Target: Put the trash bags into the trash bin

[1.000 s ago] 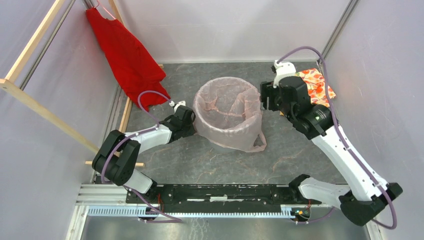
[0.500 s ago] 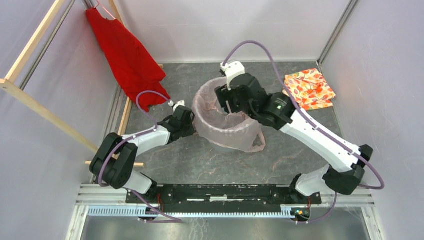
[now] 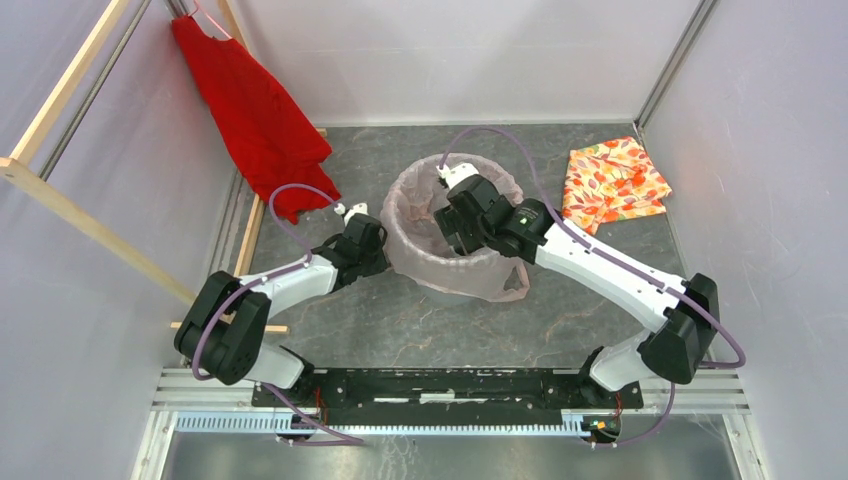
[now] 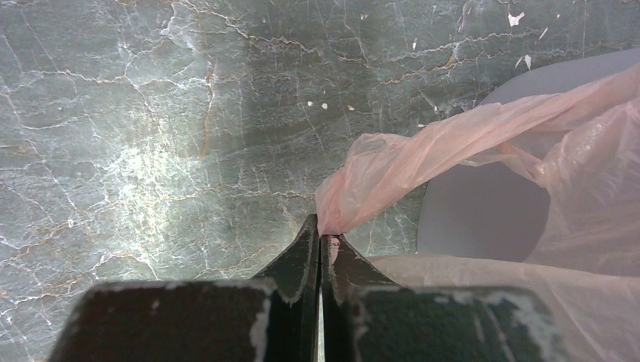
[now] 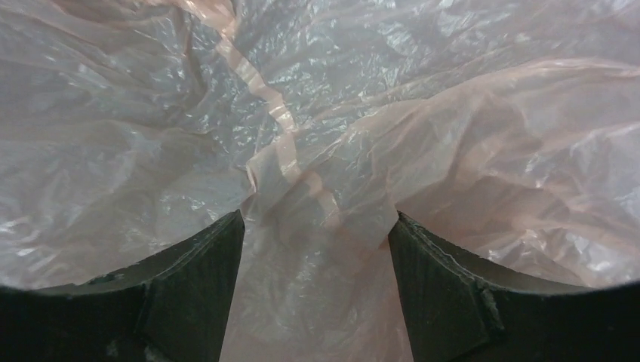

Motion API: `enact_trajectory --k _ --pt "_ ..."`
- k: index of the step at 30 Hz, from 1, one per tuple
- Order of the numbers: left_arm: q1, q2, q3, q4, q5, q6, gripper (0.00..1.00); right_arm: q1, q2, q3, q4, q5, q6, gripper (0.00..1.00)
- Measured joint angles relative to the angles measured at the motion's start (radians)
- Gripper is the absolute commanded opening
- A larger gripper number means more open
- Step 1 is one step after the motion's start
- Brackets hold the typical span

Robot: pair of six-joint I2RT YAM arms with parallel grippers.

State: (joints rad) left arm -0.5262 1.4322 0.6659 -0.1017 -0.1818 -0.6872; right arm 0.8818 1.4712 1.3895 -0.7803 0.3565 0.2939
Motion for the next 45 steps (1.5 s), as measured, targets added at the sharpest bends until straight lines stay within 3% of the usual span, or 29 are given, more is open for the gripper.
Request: enact_trajectory --k 8,24,45 --pt "0.000 -0.001 0.000 0.002 0.001 0.000 0.02 -0.093 0.000 -0.085 0.039 -0.119 -0.033 0.71" --pt "-0.003 -0.001 -0.002 0.014 0.010 0.000 0.02 -0.097 0.093 -0.108 0.042 -0.176 -0.092 0.70" --pt "-0.023 -0.001 -0.002 0.030 0.035 -0.001 0.02 -0.109 0.136 -0.146 0.072 -0.180 -0.106 0.82"
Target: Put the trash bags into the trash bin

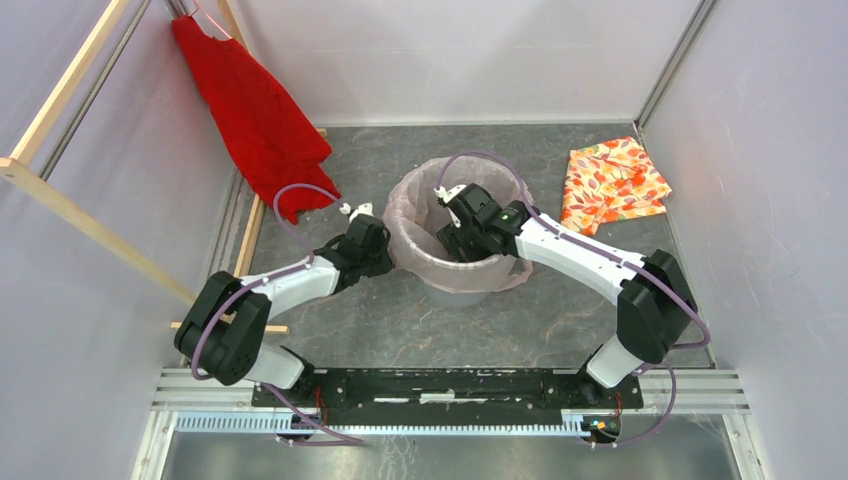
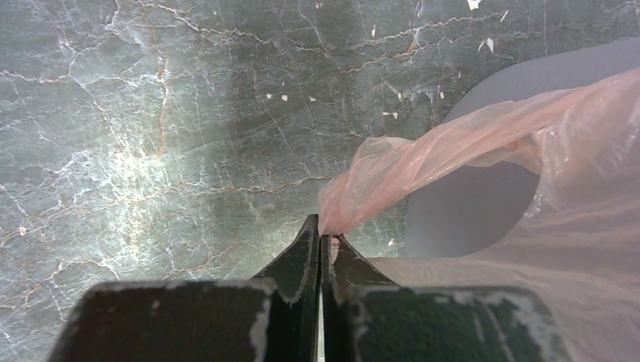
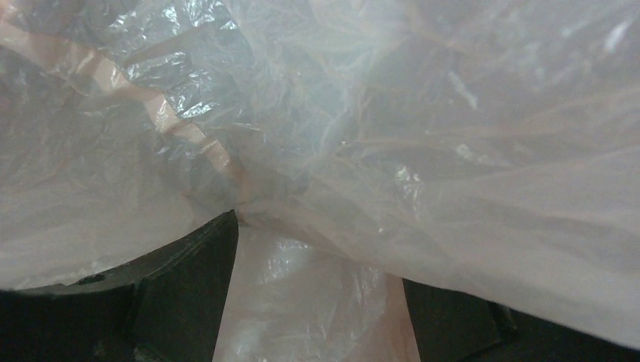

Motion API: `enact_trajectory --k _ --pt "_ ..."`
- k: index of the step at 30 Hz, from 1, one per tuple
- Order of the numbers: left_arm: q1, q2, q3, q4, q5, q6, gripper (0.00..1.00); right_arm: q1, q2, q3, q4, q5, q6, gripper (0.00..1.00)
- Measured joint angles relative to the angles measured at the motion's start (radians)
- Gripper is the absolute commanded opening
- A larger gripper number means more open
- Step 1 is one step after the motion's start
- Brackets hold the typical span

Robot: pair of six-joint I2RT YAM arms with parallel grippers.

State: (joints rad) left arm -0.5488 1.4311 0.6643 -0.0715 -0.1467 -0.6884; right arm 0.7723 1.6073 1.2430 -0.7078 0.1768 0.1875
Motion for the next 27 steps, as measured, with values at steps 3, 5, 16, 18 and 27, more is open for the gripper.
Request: enact_trajectory --k 3,5,16,18,27 --pt "-0.004 -0.003 0.000 -0.001 0.000 -0.004 0.03 -0.003 0.000 -0.003 -0.002 0.001 -0.002 0.83" --pt "-0.007 -0.010 0.000 -0.002 0.000 -0.004 0.03 -0.005 0.000 -0.003 -0.003 0.001 -0.003 0.83" --pt "-0.008 -0.047 0.000 -0.002 -0.001 -0.004 0.03 -0.018 0.103 0.124 -0.092 0.006 -0.024 0.84" --pt "-0.008 -0.047 0.000 -0.002 -0.001 -0.005 0.03 -0.022 0.124 0.150 -0.111 0.006 -0.029 0.84" --pt "-0.008 -0.054 0.000 -0.002 -0.001 -0.005 0.03 -0.028 0.188 0.233 -0.188 0.003 -0.058 0.83"
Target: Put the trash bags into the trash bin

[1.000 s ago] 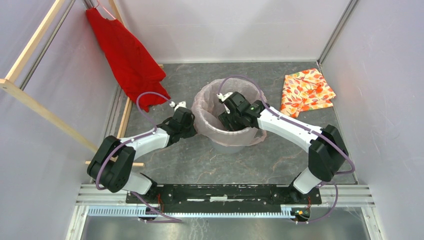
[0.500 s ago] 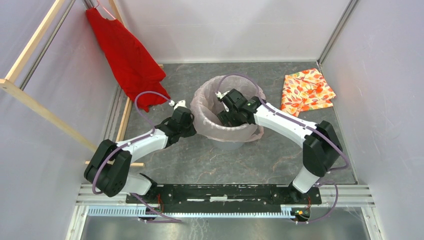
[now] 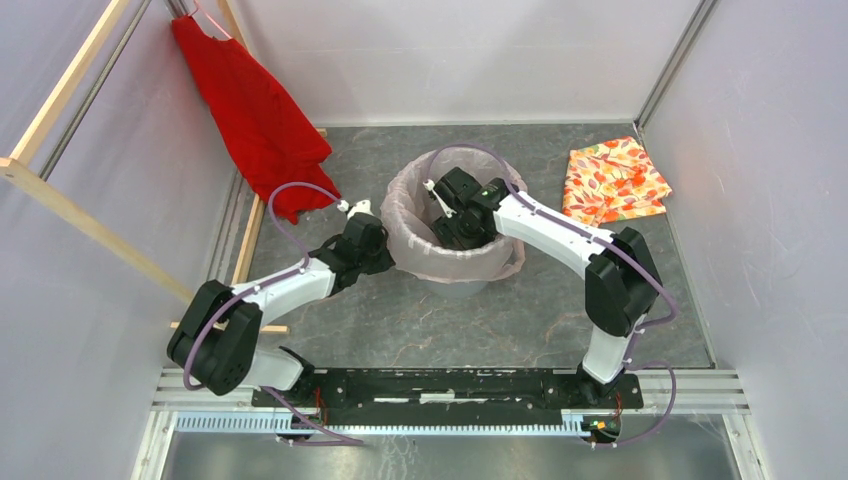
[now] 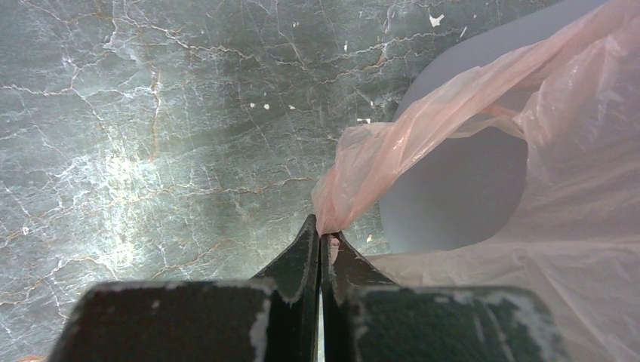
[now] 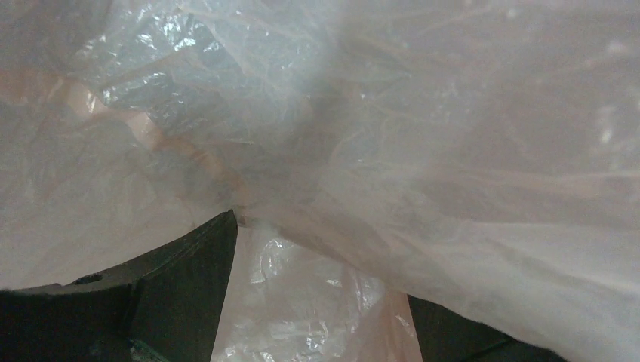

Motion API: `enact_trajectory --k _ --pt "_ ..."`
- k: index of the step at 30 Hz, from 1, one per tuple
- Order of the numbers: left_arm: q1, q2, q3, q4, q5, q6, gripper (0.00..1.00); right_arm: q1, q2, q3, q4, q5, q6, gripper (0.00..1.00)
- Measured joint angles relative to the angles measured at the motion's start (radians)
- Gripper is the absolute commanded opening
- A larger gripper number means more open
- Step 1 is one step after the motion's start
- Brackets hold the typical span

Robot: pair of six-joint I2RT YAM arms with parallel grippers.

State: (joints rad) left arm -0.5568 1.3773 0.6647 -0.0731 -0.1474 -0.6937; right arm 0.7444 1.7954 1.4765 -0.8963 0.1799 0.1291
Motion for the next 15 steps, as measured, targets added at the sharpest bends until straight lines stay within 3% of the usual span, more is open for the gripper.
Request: enact_trajectory --k 15 --pt "0.000 -0.018 0.000 0.000 0.000 0.000 0.07 -0.007 0.007 -0.063 0.043 -0.008 -0.015 0.83"
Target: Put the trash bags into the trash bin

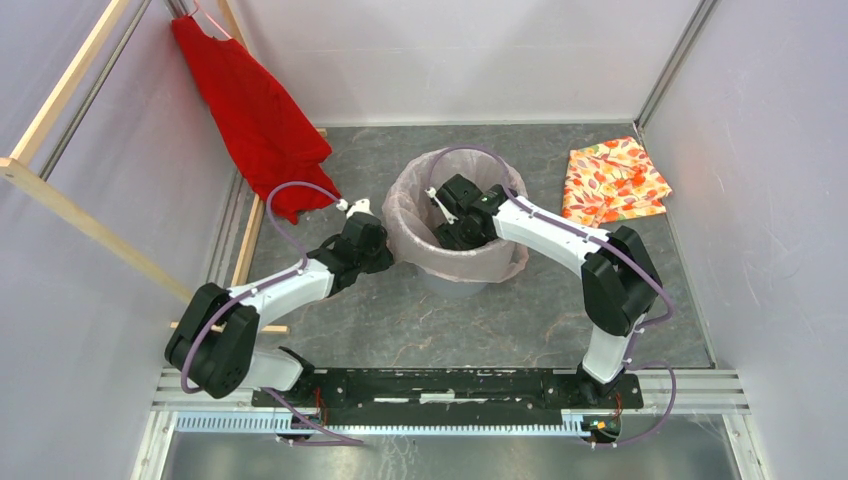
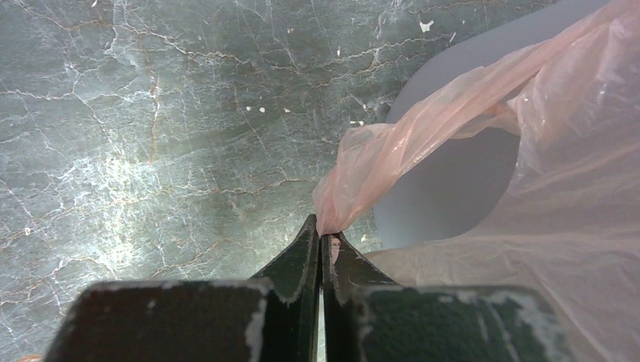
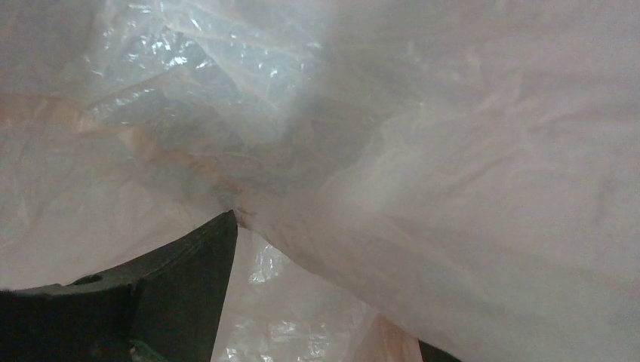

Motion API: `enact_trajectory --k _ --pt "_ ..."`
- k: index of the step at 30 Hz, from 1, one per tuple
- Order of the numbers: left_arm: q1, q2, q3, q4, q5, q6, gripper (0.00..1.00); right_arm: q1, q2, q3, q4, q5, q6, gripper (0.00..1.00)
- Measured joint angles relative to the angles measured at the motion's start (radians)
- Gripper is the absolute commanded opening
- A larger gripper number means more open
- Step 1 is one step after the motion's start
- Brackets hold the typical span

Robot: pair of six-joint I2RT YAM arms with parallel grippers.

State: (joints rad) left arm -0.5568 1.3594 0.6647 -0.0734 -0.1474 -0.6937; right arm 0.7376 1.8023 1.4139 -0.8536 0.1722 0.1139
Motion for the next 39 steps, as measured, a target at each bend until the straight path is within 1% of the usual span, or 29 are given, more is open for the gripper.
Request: enact_trajectory --k 12,34,39 --pt "0.000 -0.021 0.000 -0.003 0.000 0.000 0.10 0.000 0.000 -0.033 0.042 -0.004 -0.006 0.83" --pt "0.000 -0.054 0.000 -0.008 0.020 0.000 0.14 -0.006 0.037 -0.037 0.064 -0.007 -0.017 0.83" --pt "0.000 -0.068 0.000 -0.012 0.020 0.000 0.17 -0.006 0.045 -0.037 0.068 -0.007 -0.024 0.83"
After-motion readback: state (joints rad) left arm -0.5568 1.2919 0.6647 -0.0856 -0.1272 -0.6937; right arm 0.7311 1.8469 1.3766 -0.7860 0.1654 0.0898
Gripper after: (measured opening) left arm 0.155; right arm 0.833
